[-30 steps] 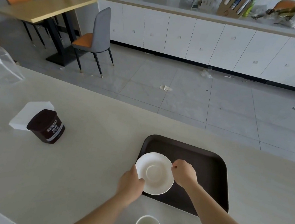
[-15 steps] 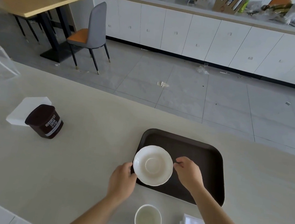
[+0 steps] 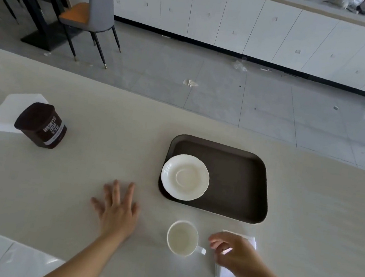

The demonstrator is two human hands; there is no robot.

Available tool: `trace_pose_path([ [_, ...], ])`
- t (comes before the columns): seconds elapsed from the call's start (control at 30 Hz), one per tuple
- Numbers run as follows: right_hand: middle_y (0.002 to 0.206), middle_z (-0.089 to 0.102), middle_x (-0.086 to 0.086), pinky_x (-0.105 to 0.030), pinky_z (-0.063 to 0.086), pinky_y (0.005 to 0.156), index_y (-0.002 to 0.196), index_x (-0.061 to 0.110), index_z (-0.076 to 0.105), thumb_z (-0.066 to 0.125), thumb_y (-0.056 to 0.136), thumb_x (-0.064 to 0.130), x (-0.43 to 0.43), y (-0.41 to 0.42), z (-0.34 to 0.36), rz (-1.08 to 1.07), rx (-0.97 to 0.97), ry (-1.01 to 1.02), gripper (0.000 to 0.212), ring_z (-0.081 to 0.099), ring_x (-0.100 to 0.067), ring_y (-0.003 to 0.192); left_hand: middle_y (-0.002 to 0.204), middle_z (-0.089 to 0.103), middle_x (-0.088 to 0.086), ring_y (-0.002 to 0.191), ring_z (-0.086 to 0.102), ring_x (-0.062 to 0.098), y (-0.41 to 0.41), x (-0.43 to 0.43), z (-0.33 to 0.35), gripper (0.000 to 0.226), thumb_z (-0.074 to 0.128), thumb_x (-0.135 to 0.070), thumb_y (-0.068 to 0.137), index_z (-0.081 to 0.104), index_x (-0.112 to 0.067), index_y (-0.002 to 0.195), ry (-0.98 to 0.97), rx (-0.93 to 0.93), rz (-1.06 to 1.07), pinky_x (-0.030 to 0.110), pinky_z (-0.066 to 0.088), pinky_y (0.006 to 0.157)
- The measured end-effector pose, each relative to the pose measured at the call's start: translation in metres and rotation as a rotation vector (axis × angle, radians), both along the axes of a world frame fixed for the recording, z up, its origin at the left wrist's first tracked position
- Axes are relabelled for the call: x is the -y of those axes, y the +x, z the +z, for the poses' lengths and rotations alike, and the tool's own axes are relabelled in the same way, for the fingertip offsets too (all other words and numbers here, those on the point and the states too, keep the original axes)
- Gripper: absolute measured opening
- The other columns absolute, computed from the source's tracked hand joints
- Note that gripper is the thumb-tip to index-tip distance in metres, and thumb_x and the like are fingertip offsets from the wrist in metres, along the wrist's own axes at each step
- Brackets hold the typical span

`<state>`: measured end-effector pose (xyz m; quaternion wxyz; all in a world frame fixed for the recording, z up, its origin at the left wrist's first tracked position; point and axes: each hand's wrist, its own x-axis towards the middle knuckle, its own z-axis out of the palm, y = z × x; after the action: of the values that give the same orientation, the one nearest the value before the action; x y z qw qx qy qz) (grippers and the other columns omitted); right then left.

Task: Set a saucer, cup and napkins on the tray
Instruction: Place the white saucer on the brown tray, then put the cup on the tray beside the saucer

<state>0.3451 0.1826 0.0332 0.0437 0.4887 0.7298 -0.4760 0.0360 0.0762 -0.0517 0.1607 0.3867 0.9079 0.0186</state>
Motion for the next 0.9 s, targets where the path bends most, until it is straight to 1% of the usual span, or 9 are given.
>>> trace_pose_path([
  [0.1, 0.089, 0.073, 0.011, -0.020, 0.057, 0.075, 0.092, 0.040, 0.070, 0.076, 0.067, 0.022, 0.012, -0.003, 0.000, 0.038, -0.004, 0.007, 0.031, 0.067, -0.004, 0.082, 0.162, 0.019, 0.020, 0.150, 0.011, 0.044, 0.001, 0.000, -0.003, 0.072, 0.018, -0.053, 0.085, 0.031, -0.029, 0.152, 0.059, -0.004, 0.008, 0.071, 0.001, 0.113],
  [0.2, 0.088, 0.069, 0.018, -0.017, 0.054, 0.076, 0.094, 0.040, 0.068, 0.080, 0.069, 0.038, 0.016, -0.009, -0.002, 0.066, 0.007, 0.096, 0.028, 0.066, 0.000, 0.084, 0.161, 0.022, 0.022, 0.149, 0.014, 0.045, 0.003, 0.001, -0.005, 0.073, 0.019, -0.051, 0.085, 0.033, -0.026, 0.152, 0.077, -0.035, -0.001, 0.073, 0.003, 0.112],
  [0.33, 0.088, 0.064, 0.021, -0.016, 0.052, 0.075, 0.100, 0.030, 0.072, 0.080, 0.077, 0.037, 0.017, -0.020, -0.004, 0.105, 0.021, 0.191, 0.025, 0.064, 0.001, 0.080, 0.161, 0.022, 0.021, 0.150, 0.013, 0.044, 0.004, 0.001, -0.006, 0.072, 0.016, -0.050, 0.086, 0.031, -0.027, 0.153, 0.088, -0.059, -0.001, 0.073, 0.005, 0.113],
  [0.4, 0.088, 0.062, 0.021, -0.011, 0.048, 0.071, 0.100, 0.027, 0.073, 0.077, 0.081, 0.037, 0.019, -0.025, -0.007, 0.126, 0.028, 0.225, 0.022, 0.062, 0.000, 0.077, 0.162, 0.020, 0.019, 0.150, 0.011, 0.043, 0.004, 0.003, -0.007, 0.071, 0.017, -0.050, 0.087, 0.029, -0.028, 0.153, 0.088, -0.062, 0.003, 0.072, 0.005, 0.113],
  [0.5, 0.088, 0.061, 0.019, -0.005, 0.040, 0.065, 0.098, 0.026, 0.074, 0.071, 0.086, 0.035, 0.022, -0.029, -0.010, 0.152, 0.018, 0.270, 0.015, 0.059, 0.001, 0.074, 0.163, 0.018, 0.015, 0.151, 0.009, 0.040, 0.003, 0.002, -0.011, 0.068, 0.021, -0.050, 0.088, 0.027, -0.032, 0.154, 0.076, -0.068, 0.015, 0.070, 0.005, 0.114],
  [0.63, 0.086, 0.060, 0.019, -0.004, 0.038, 0.064, 0.095, 0.028, 0.074, 0.066, 0.090, 0.032, 0.026, -0.028, -0.014, 0.143, -0.035, 0.328, 0.010, 0.054, 0.006, 0.069, 0.162, 0.023, 0.015, 0.150, 0.014, 0.040, 0.002, 0.002, -0.015, 0.067, 0.025, -0.051, 0.087, 0.032, -0.032, 0.151, 0.103, -0.080, 0.018, 0.070, 0.008, 0.113],
  [0.77, 0.090, 0.069, 0.011, -0.002, 0.035, 0.067, 0.096, 0.022, 0.077, 0.069, 0.091, 0.025, 0.027, -0.028, -0.021, 0.086, -0.070, 0.418, 0.010, 0.053, 0.000, 0.070, 0.158, 0.030, 0.015, 0.149, 0.018, 0.040, 0.001, 0.002, -0.018, 0.064, 0.030, -0.049, 0.087, 0.037, -0.033, 0.148, 0.149, -0.107, 0.026, 0.070, 0.011, 0.112],
  [0.83, 0.093, 0.072, 0.006, -0.007, 0.040, 0.071, 0.096, 0.017, 0.078, 0.070, 0.091, 0.021, 0.026, -0.027, -0.022, 0.059, -0.086, 0.439, 0.010, 0.060, -0.007, 0.077, 0.158, 0.031, 0.014, 0.149, 0.018, 0.038, 0.001, 0.002, -0.019, 0.063, 0.031, -0.048, 0.086, 0.038, -0.034, 0.147, 0.161, -0.111, 0.038, 0.069, 0.012, 0.112],
  [0.9, 0.092, 0.073, 0.003, -0.018, 0.047, 0.073, 0.094, 0.015, 0.078, 0.070, 0.091, 0.018, 0.020, -0.025, -0.020, 0.038, -0.097, 0.457, 0.009, 0.065, -0.014, 0.080, 0.157, 0.032, 0.014, 0.148, 0.020, 0.038, 0.002, 0.002, -0.019, 0.062, 0.033, -0.047, 0.086, 0.040, -0.034, 0.146, 0.177, -0.127, 0.046, 0.069, 0.013, 0.112],
])
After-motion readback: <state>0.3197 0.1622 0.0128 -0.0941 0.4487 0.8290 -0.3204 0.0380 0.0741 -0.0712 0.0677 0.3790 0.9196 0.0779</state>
